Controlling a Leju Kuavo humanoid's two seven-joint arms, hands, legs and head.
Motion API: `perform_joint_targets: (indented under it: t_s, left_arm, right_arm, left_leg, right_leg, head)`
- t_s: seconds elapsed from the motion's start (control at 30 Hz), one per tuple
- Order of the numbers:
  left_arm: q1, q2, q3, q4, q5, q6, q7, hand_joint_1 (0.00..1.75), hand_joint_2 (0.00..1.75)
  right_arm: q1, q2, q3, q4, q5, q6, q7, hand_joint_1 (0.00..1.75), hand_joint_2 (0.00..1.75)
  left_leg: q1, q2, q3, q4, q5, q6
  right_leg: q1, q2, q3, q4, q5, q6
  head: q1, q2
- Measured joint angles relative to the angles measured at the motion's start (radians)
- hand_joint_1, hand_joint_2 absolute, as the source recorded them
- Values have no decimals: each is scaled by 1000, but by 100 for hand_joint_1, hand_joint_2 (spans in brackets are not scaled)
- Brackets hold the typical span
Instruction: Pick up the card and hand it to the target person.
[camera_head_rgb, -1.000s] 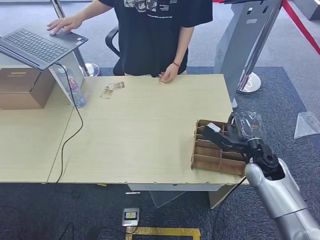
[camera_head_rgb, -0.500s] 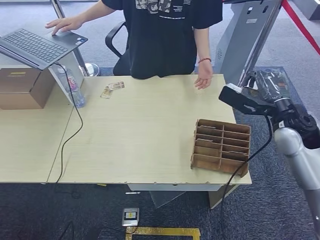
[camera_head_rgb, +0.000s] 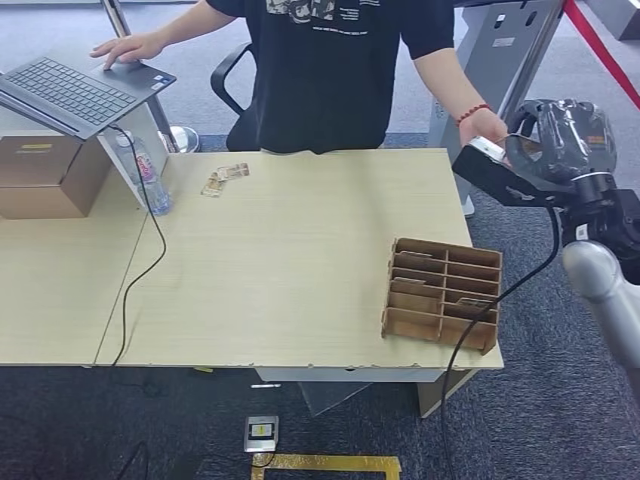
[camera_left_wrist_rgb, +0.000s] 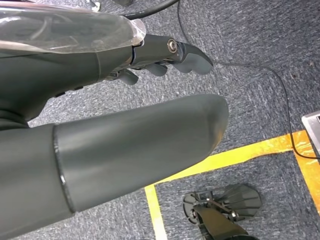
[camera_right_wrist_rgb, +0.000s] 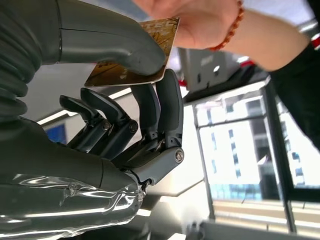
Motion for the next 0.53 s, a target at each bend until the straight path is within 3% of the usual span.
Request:
perform_joint_targets:
  t_s: [0.23,0.4,0.43,0.47,0.5,0.53]
  left_arm:
    - [-1,-3,0,0,7,12,0,0,0]
    - [0,-3,0,0,11,17,4,0,0]
    - [0,-4,0,0,11,17,6,0,0]
    - [0,-4,0,0,11,17,8,0,0]
    - [0,-4,0,0,11,17,9,0,0]
    - [0,-4,0,0,11,17,9,0,0]
  right_arm:
    - [-1,30,82,62,272,-129,58,175,175]
    - [-3,65,126,119,358,-167,77,175,175]
    - [-4,72,133,129,366,-169,78,166,175]
    - [-4,78,139,139,372,-170,79,141,175]
    - [-4,83,145,149,375,-169,79,98,175]
    - [-4,86,148,154,377,-169,80,72,175]
  left_leg:
    - [0,0,0,0,0,0]
    - [0,-1,-1,0,0,0]
    - [0,-1,-1,0,0,0]
    - [0,-1,-1,0,0,0]
    - [0,-1,-1,0,0,0]
    - [0,-1,-1,0,0,0]
  right_leg:
    - [0,0,0,0,0,0]
    - [0,-1,0,0,0,0]
    - [0,-1,0,0,0,0]
    - [0,-1,0,0,0,0]
    - [0,-1,0,0,0,0]
    - [0,-1,0,0,0,0]
  head:
    - [0,0]
    - [0,0]
    - [0,0]
    - [0,0]
    - [0,0]
    - [0,0]
